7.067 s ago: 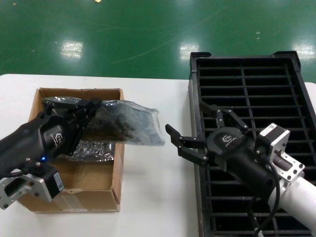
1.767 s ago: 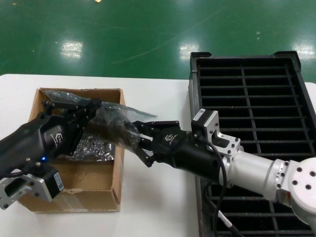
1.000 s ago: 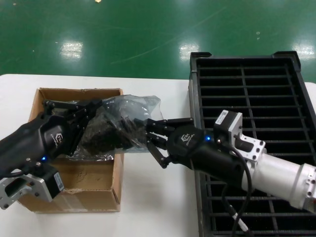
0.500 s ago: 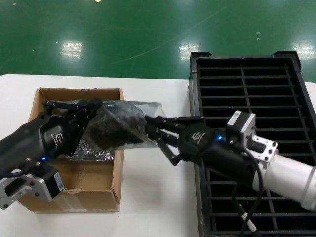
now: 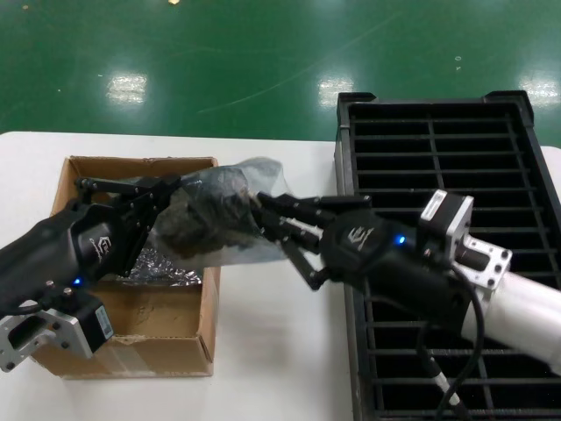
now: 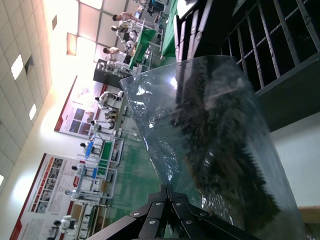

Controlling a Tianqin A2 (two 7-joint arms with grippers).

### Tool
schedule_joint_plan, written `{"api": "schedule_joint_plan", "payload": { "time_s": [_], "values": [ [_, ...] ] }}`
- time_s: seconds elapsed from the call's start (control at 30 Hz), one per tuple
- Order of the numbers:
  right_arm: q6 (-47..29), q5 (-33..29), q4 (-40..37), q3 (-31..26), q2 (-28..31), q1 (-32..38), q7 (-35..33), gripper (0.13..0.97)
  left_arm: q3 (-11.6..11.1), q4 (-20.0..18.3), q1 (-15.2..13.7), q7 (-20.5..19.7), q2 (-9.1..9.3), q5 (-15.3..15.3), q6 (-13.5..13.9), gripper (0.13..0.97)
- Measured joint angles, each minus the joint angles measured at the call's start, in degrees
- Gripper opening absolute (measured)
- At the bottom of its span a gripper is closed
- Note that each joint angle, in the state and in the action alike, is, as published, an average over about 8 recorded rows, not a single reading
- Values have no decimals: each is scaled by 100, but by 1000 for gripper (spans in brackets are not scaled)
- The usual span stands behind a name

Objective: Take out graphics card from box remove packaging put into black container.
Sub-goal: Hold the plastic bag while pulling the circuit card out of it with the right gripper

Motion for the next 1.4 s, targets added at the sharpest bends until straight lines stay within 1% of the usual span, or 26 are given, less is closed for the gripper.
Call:
{"api": "schedule_joint_plan", "payload": {
  "time_s": [0.4,0.53,0.67,0.83,1.07,1.23,1.4],
  "values": [
    [50,-157,224,-208,-35,-48,-37,171,0,0,0,0,0,0,0,140],
    [109,-176,350,-161,28,-65,1,171,0,0,0,0,0,0,0,140],
    [180,-124,576,7,205,-176,5,171,0,0,0,0,0,0,0,140],
    [246,83,922,391,559,-445,-81,171,0,0,0,0,0,0,0,140],
    [229,533,1365,1109,1153,-953,-266,171,0,0,0,0,0,0,0,140],
    [107,914,1627,1752,1609,-1382,-458,171,0,0,0,0,0,0,0,140],
    [-207,1328,1720,2452,2072,-1765,-738,171,0,0,0,0,0,0,0,140]
  ]
}}
